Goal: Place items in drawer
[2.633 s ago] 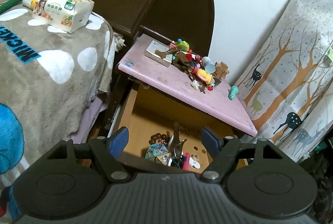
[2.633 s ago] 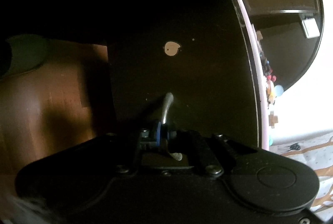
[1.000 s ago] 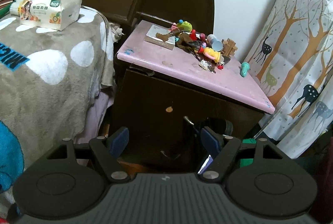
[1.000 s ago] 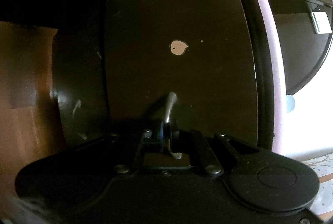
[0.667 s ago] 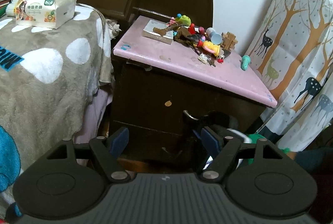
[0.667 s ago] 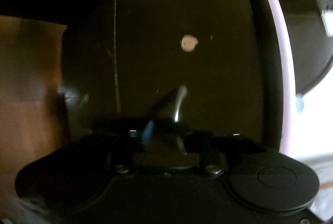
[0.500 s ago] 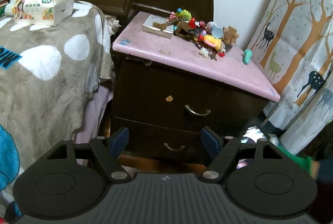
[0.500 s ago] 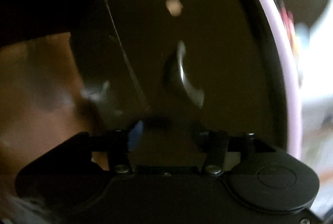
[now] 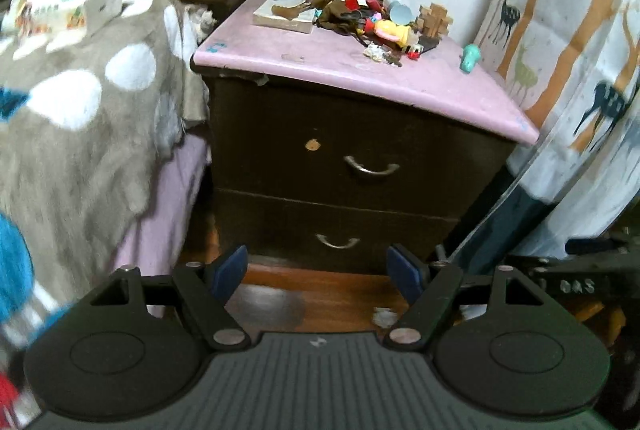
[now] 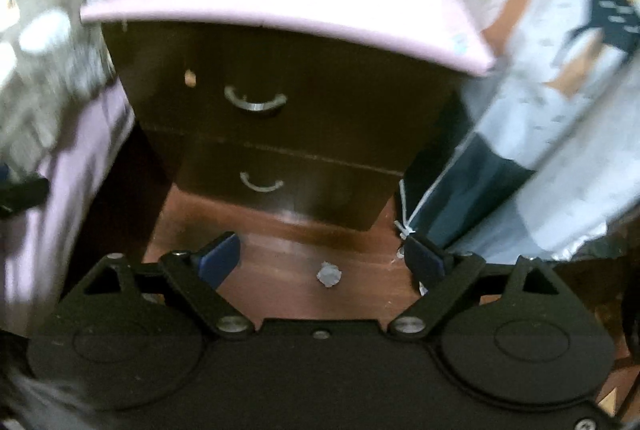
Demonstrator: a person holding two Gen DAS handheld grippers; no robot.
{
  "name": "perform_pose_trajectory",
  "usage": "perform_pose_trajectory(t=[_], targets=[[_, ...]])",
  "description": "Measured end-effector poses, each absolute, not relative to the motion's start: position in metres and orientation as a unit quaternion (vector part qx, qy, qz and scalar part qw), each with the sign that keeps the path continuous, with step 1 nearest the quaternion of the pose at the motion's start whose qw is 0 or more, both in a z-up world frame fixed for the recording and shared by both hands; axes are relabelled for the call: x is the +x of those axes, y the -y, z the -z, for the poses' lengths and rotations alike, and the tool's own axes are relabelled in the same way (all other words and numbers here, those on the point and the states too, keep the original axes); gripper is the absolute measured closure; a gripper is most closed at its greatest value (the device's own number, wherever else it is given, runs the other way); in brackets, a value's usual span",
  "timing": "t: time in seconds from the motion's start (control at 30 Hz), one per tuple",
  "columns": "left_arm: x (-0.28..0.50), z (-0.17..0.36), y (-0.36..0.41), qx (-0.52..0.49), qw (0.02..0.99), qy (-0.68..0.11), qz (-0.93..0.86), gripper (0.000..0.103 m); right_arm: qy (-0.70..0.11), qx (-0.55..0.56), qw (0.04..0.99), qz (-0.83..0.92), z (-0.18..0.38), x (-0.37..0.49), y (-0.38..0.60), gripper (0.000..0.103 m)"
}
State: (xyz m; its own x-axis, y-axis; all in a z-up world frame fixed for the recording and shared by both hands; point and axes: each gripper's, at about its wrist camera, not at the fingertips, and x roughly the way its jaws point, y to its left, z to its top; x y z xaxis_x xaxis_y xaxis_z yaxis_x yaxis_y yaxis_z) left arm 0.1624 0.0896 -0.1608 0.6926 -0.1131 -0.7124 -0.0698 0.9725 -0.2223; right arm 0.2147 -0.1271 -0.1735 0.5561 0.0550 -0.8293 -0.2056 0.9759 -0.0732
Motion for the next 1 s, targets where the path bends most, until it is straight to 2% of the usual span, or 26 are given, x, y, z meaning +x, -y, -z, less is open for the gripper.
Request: perform_pose_trajectory(t=[0.2,0.33,1.0], targets=[[0.141,0.125,-0.065,-0.079,0.928,-0.363,-0.012,0.027,-0.428,-0.085,0.897,-0.069,0.126,0.167,0.142,0.012],[0.120,0.095,-0.048,-0.075,0.940,-0.333,0.003,0.019,-0.408,-0.065,0.909,-0.063,0.099,0.136,0.158,0.012],[0.026,0.020,0.009,0.017,0.958,-0.284,0.016,0.019,-0.359,-0.023,0.931,-0.056,0.039,0.056,0.197,0.011]])
